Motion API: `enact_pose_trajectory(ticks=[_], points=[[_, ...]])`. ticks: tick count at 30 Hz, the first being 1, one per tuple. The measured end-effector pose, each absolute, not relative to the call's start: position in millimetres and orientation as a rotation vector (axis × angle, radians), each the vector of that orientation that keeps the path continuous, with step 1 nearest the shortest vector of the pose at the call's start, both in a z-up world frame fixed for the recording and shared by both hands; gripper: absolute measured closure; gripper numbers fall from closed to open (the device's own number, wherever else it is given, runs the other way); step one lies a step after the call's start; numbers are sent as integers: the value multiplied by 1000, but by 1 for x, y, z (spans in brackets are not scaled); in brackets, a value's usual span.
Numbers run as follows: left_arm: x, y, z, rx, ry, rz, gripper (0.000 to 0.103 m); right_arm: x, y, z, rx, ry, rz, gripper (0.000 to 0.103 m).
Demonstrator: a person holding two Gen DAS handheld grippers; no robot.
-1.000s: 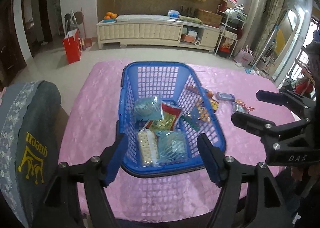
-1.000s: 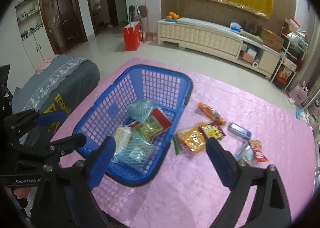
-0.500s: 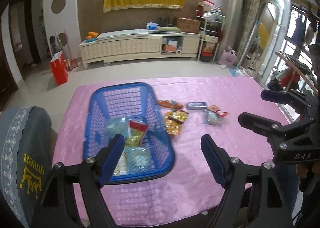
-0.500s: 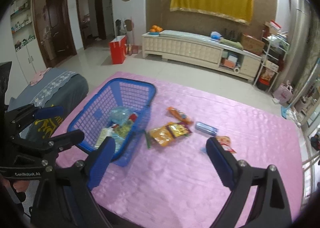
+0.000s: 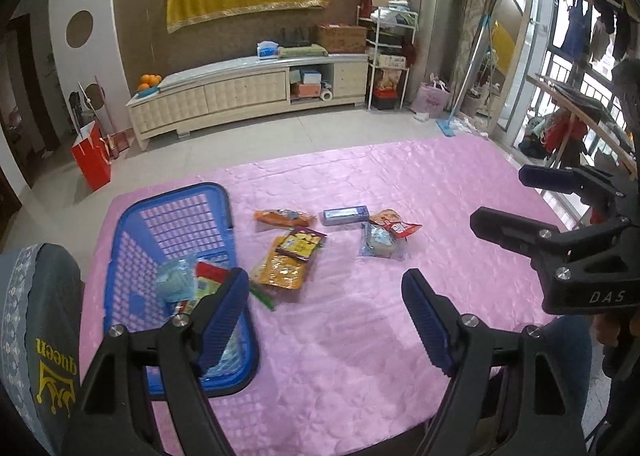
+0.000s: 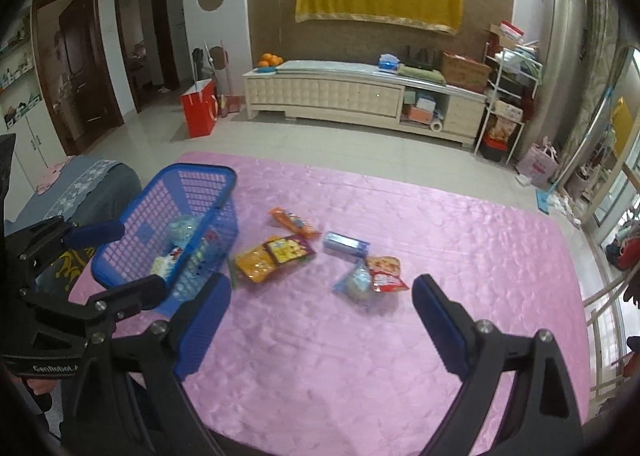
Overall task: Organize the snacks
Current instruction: 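Move both tools back over the remaining snacks on the table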
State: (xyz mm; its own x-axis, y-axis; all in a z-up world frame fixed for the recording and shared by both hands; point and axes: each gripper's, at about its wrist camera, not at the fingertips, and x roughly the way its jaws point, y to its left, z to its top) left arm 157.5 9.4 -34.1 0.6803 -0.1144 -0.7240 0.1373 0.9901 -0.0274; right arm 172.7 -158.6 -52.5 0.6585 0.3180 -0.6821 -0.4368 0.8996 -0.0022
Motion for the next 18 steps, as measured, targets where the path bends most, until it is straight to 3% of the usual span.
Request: enact_pose_trajectory(ticks=[18], points=[[253, -27, -106, -9, 966, -139, 26, 276, -201, -130, -107, 965, 412, 9]])
